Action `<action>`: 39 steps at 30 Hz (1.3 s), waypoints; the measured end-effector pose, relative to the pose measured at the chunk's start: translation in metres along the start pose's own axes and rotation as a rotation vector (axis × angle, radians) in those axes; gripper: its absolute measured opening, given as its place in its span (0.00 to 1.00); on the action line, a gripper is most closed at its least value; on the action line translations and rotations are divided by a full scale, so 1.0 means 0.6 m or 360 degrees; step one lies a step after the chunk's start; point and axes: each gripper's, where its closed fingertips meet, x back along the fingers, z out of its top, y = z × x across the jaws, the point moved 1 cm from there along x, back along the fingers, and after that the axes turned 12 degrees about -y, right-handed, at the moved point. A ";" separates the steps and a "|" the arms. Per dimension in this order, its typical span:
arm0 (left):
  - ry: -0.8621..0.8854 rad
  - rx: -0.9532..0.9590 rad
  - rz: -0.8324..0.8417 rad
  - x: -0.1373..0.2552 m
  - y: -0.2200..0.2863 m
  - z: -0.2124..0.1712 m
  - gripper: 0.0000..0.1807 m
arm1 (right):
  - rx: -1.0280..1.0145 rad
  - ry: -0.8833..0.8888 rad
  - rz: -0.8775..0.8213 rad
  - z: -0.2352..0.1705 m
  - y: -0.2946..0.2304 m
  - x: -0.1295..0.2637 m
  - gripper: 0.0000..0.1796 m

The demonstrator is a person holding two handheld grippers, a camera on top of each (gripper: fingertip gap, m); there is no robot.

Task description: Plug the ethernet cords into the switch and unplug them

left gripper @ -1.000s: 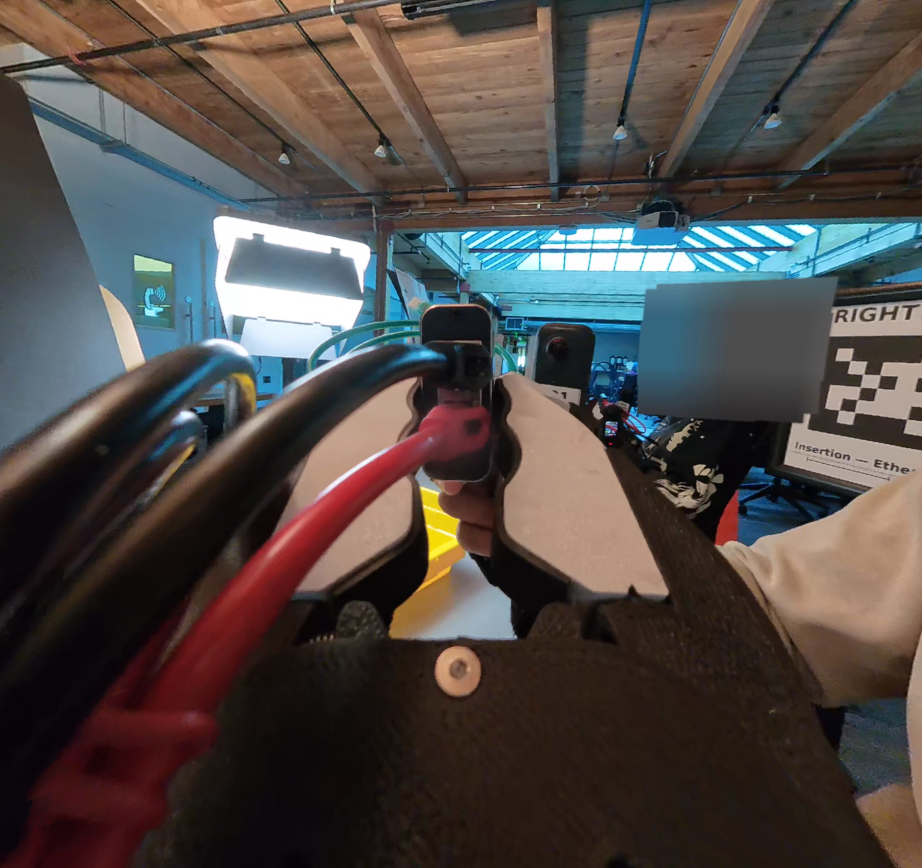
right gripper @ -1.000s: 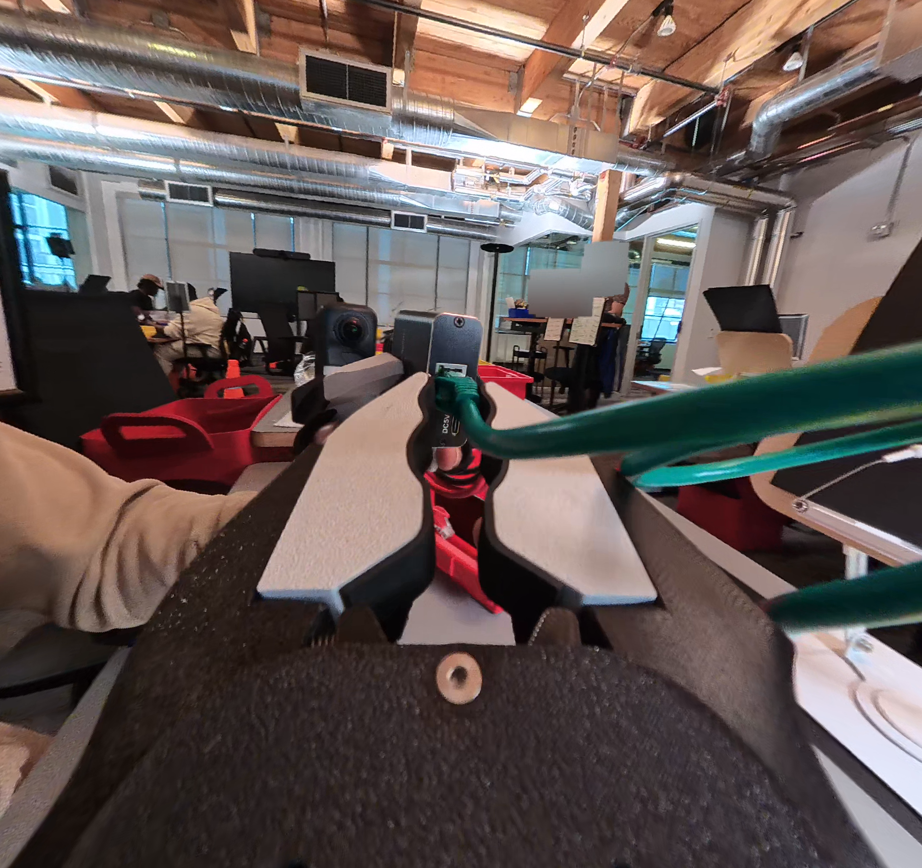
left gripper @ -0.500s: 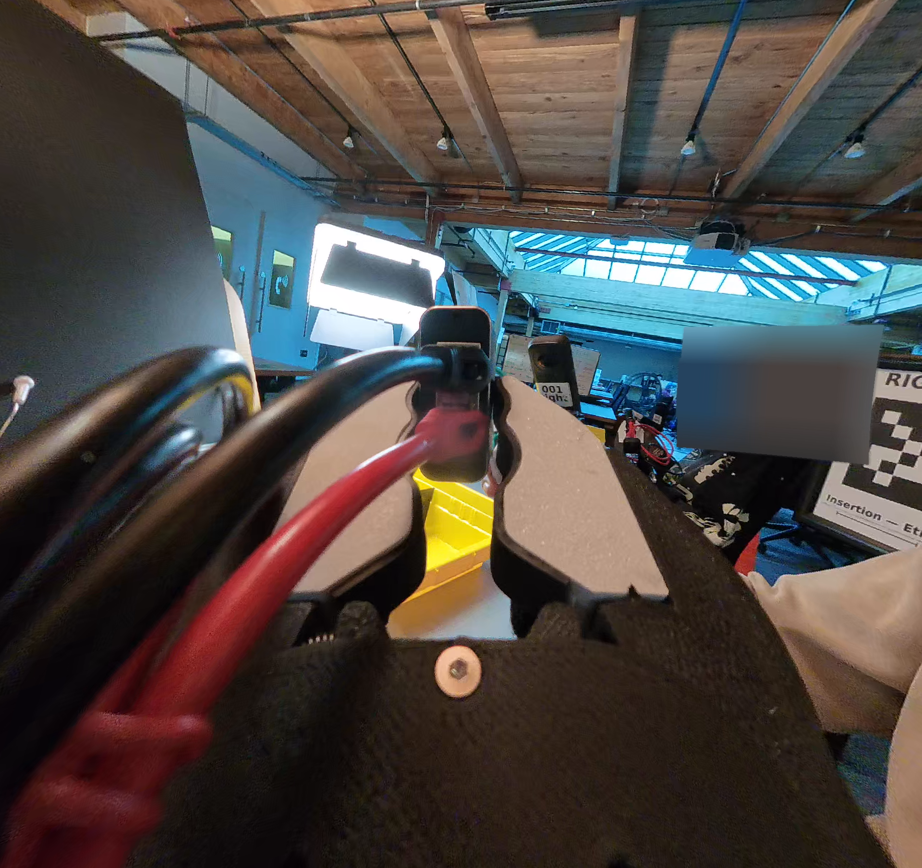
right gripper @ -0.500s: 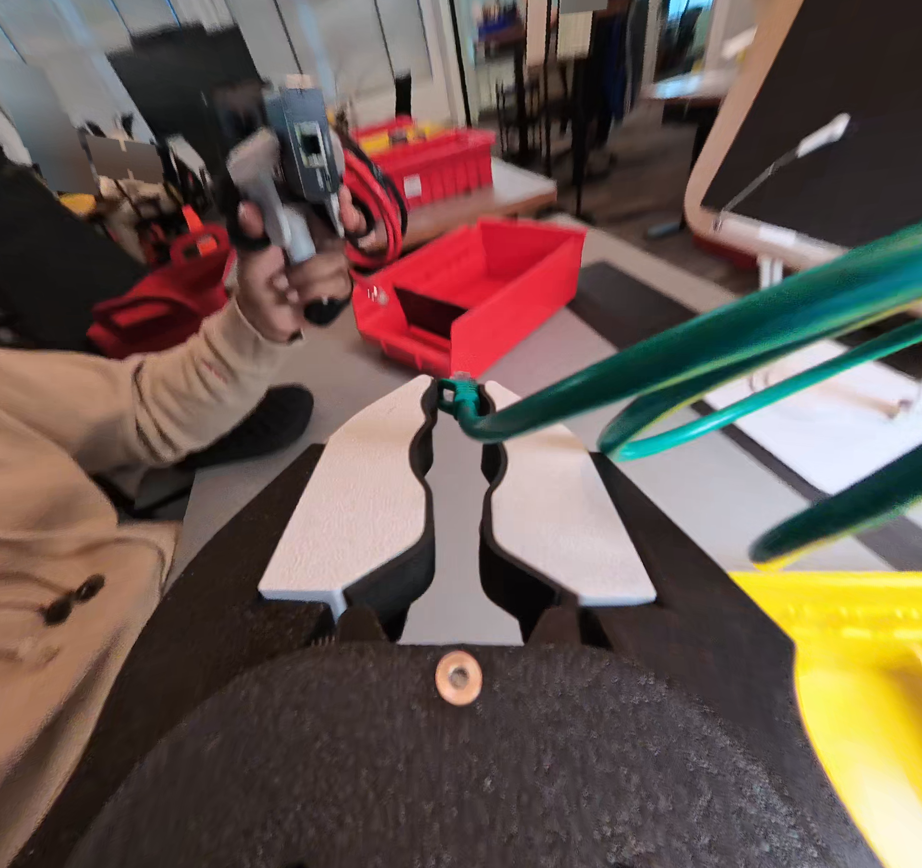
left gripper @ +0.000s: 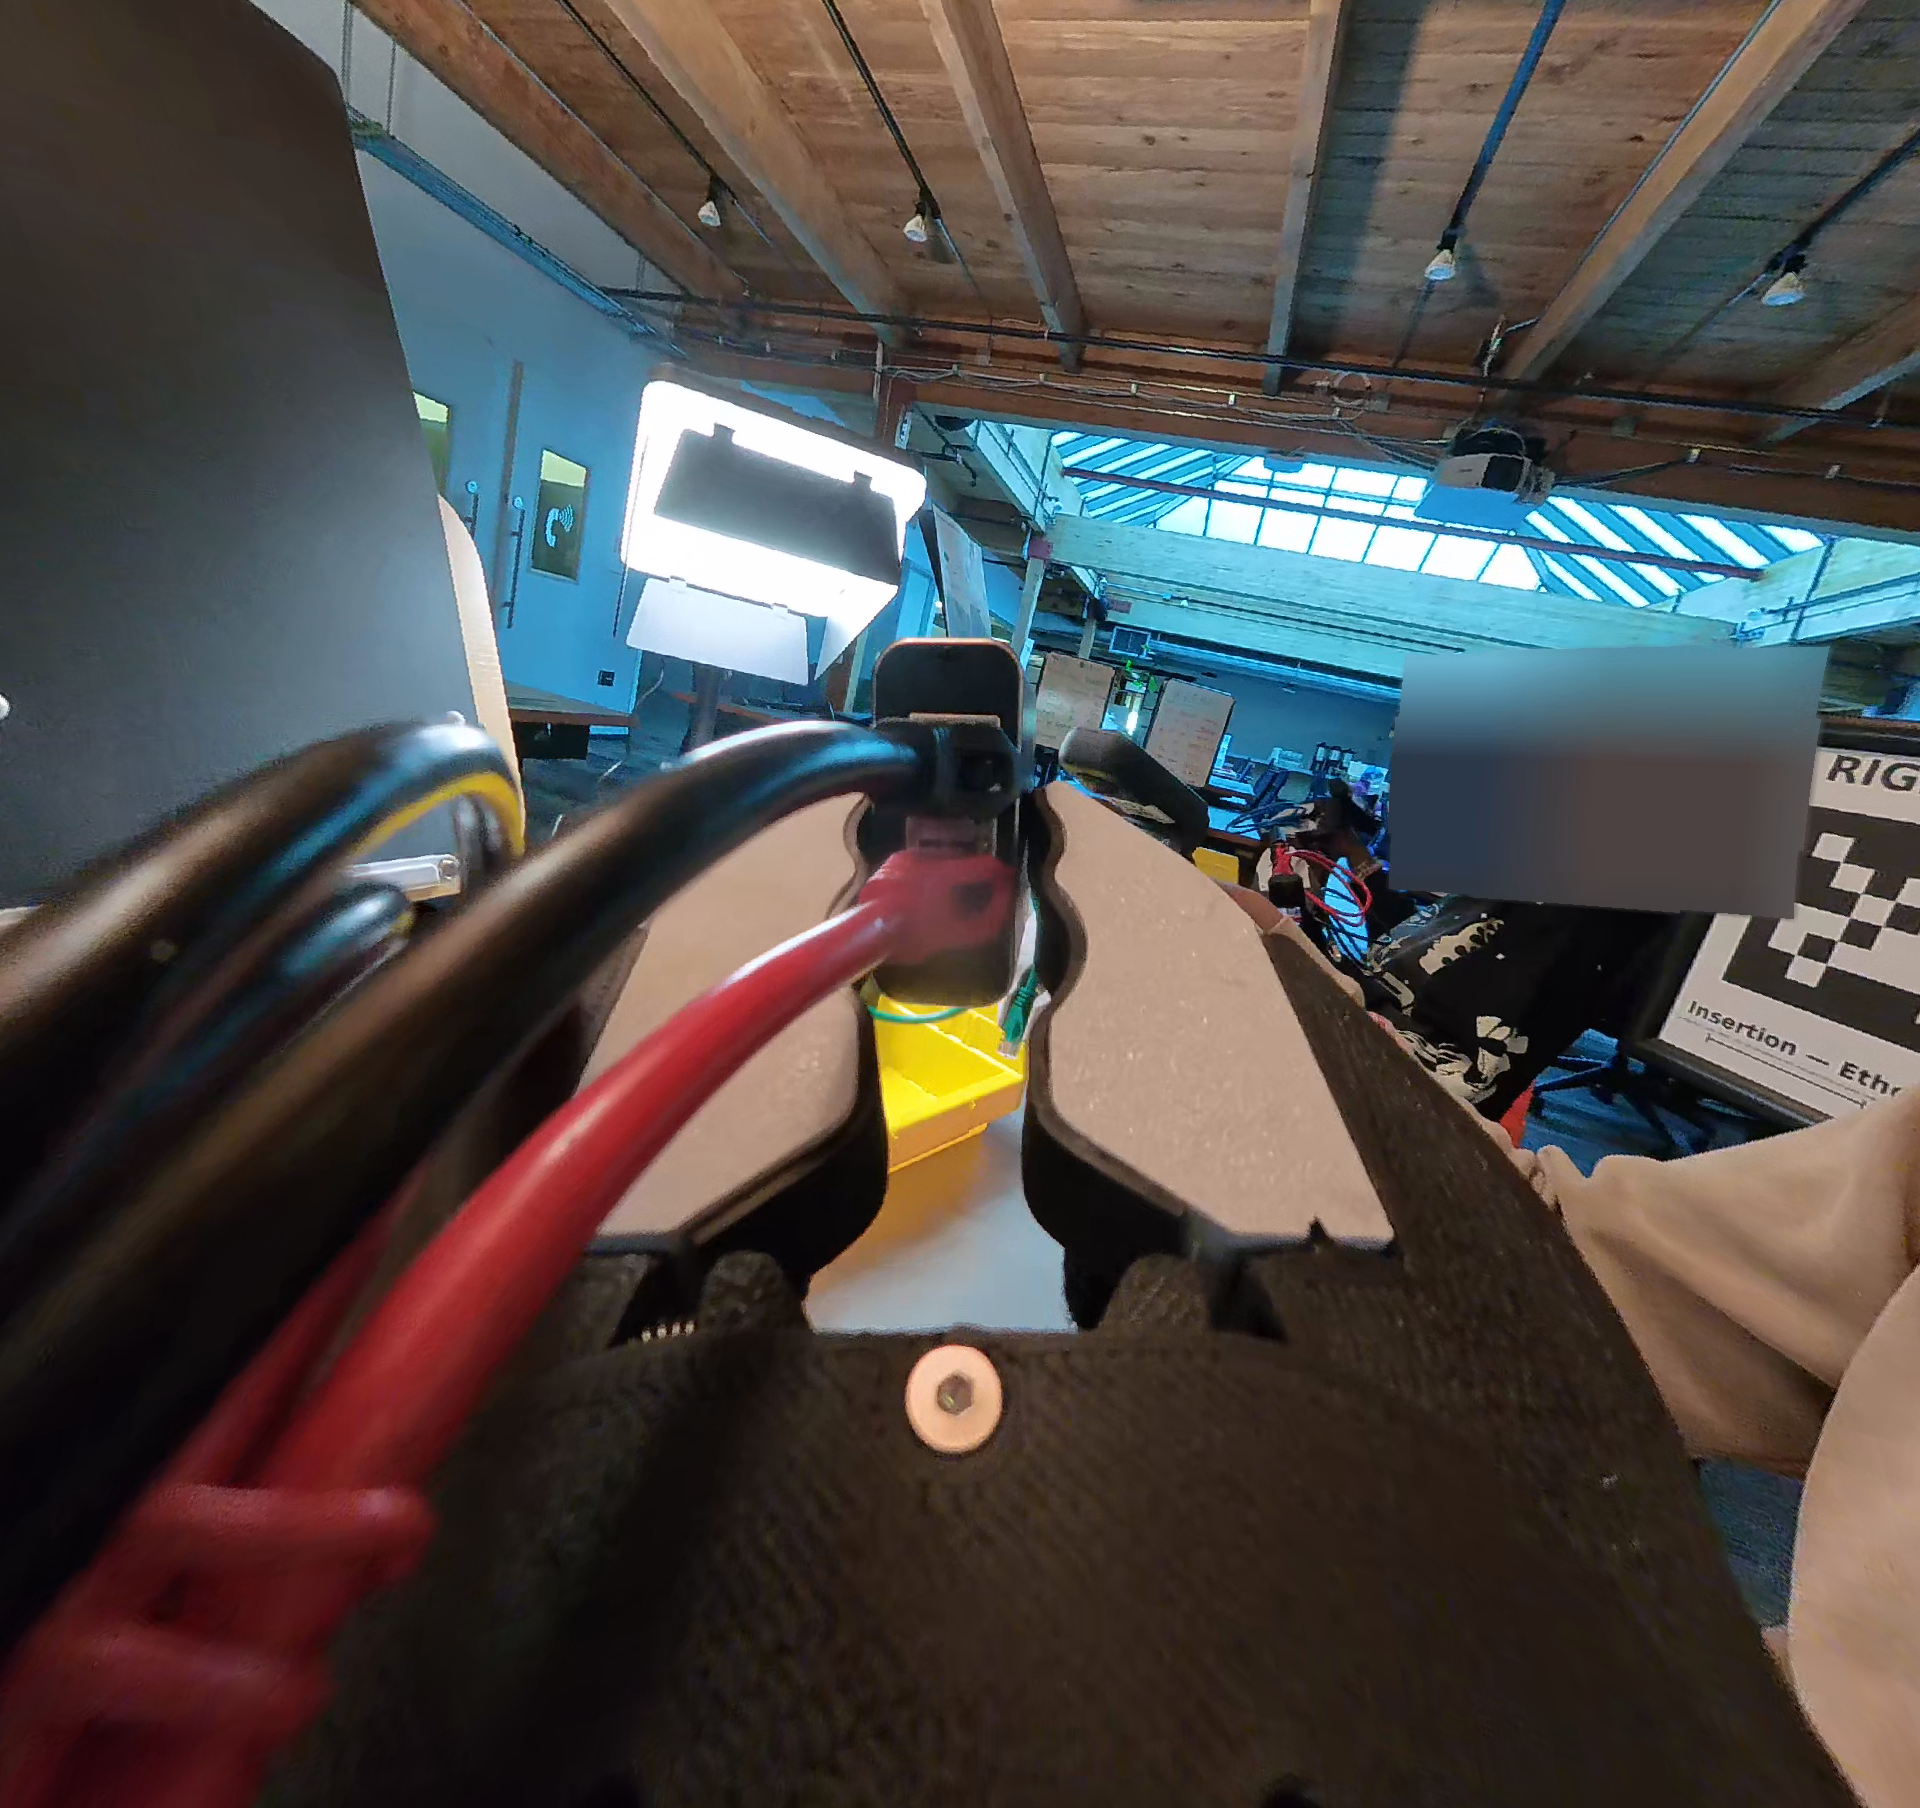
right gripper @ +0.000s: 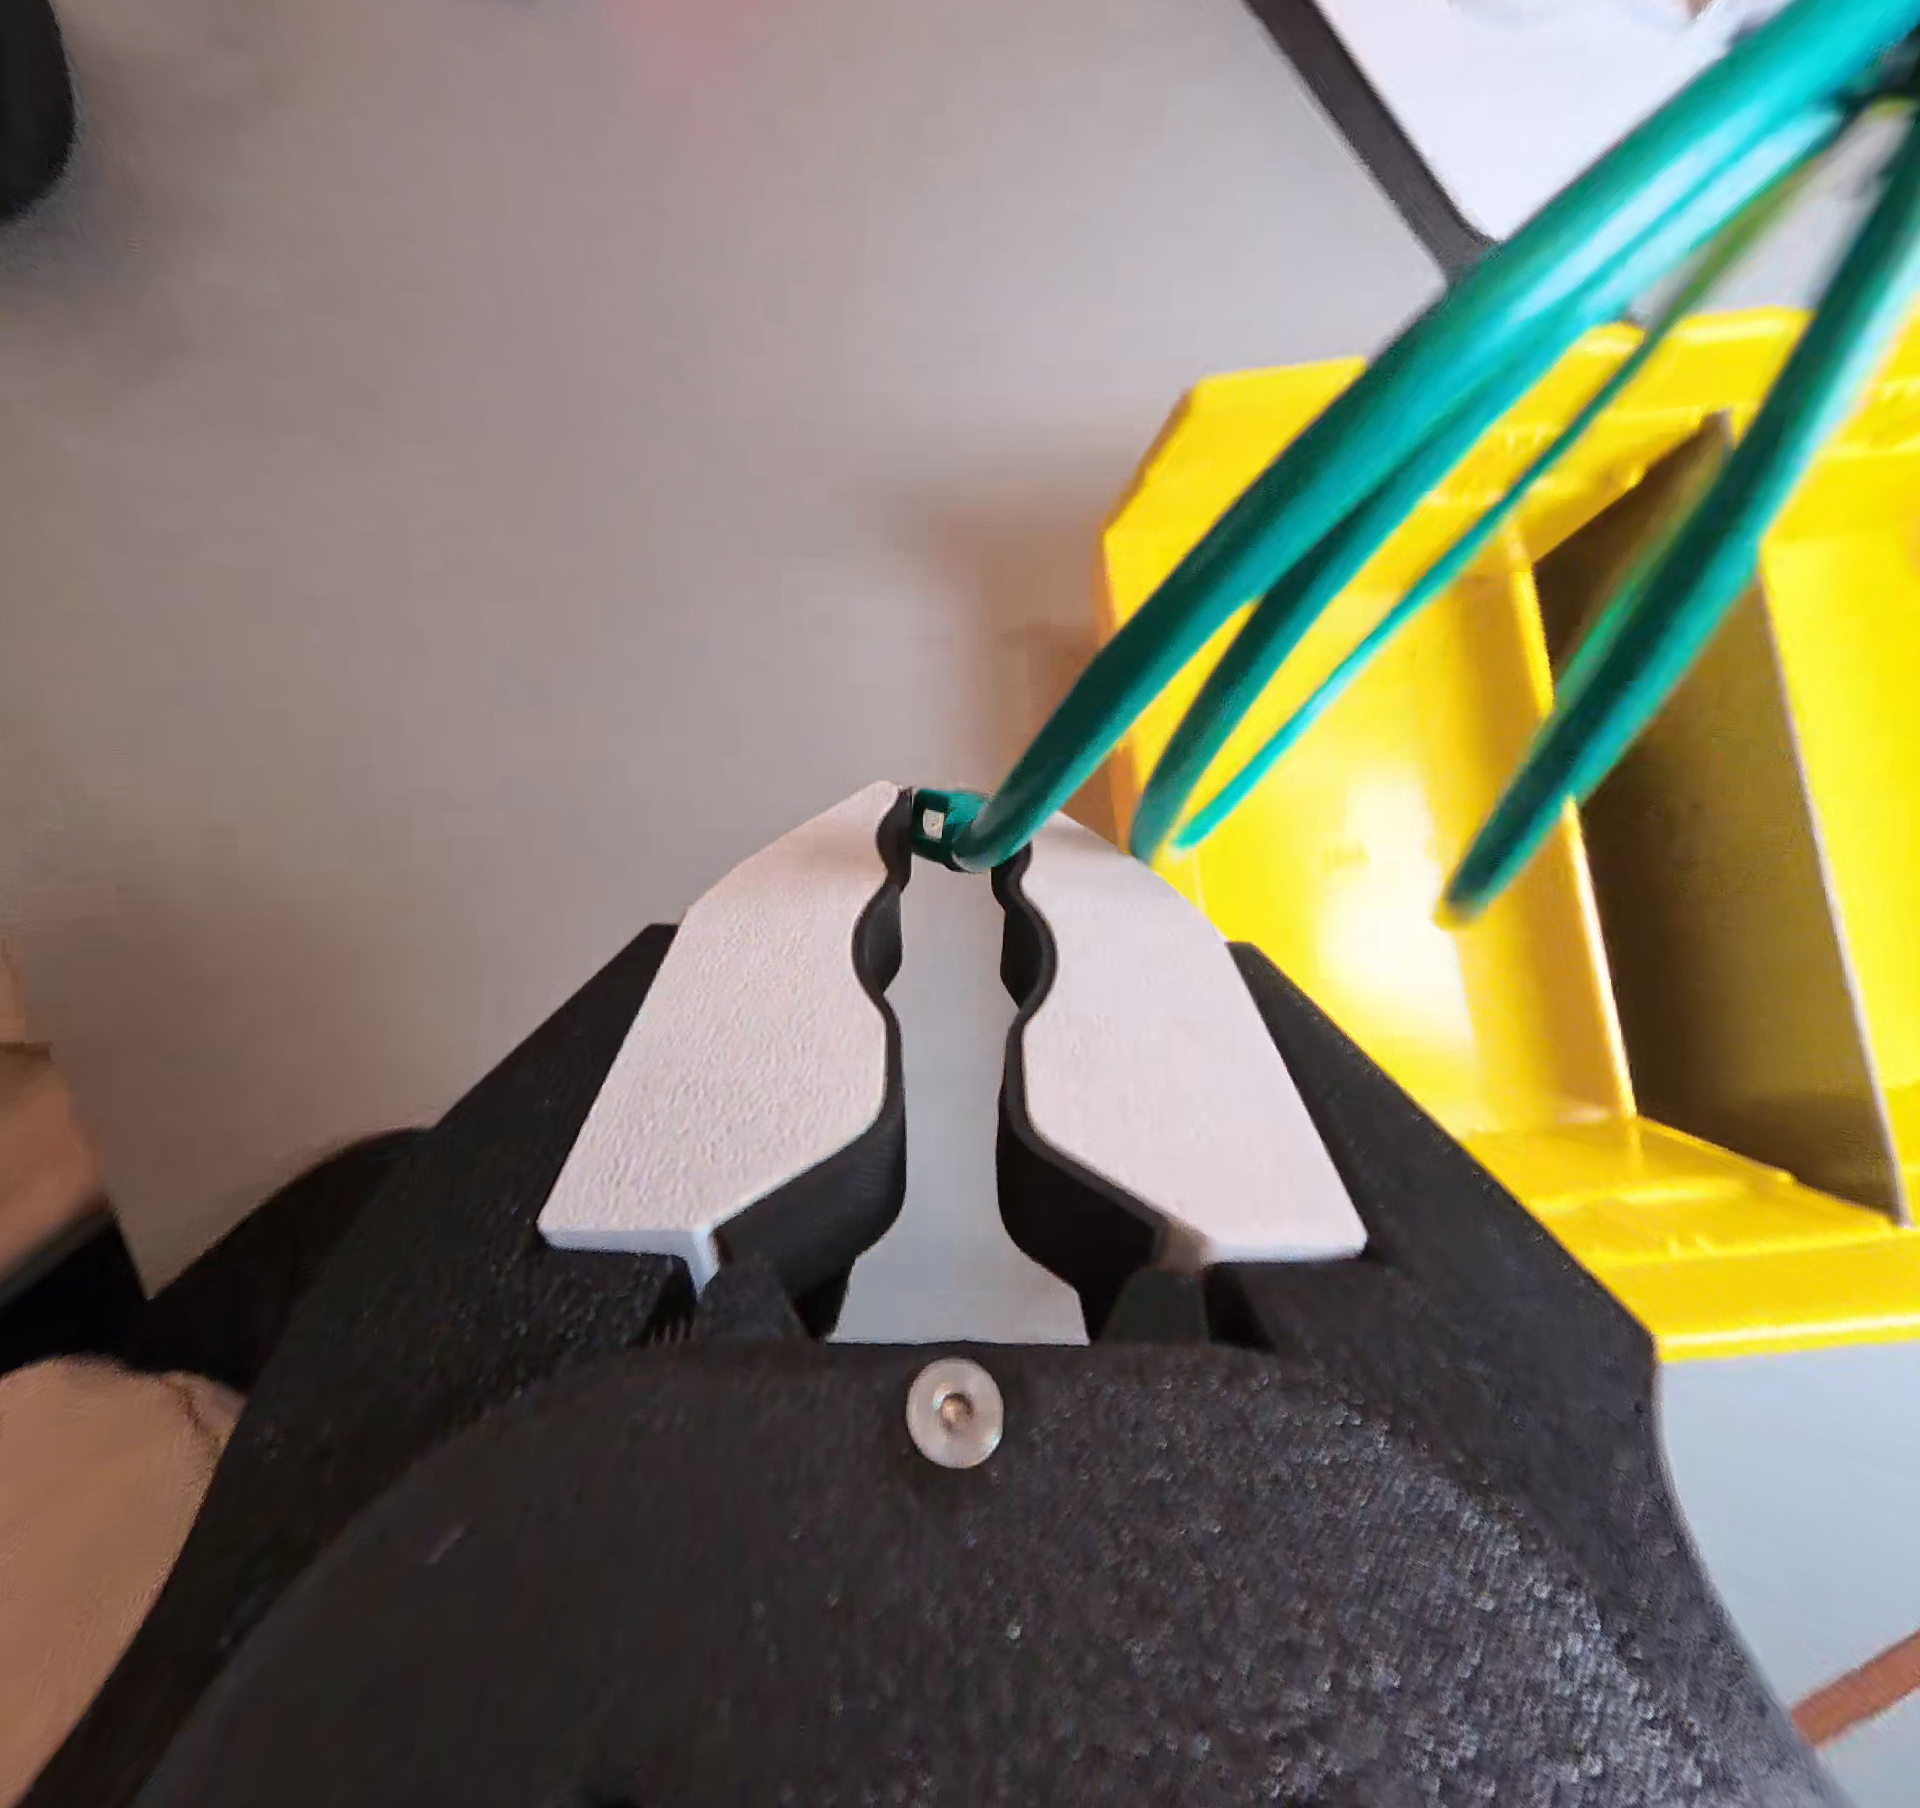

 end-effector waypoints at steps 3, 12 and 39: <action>-0.0023 0.0018 -0.0004 -0.005 -0.003 -0.008 0.15 | -0.0092 -0.0018 -0.0012 -0.019 0.020 0.001 0.08; -0.0096 0.0081 -0.0016 -0.019 -0.013 -0.034 0.15 | -0.0486 0.0050 -0.0112 -0.046 0.088 0.010 0.07; -0.0142 0.0115 -0.0008 -0.027 -0.021 -0.052 0.15 | -0.0519 0.0643 -0.0278 -0.004 0.113 0.115 0.07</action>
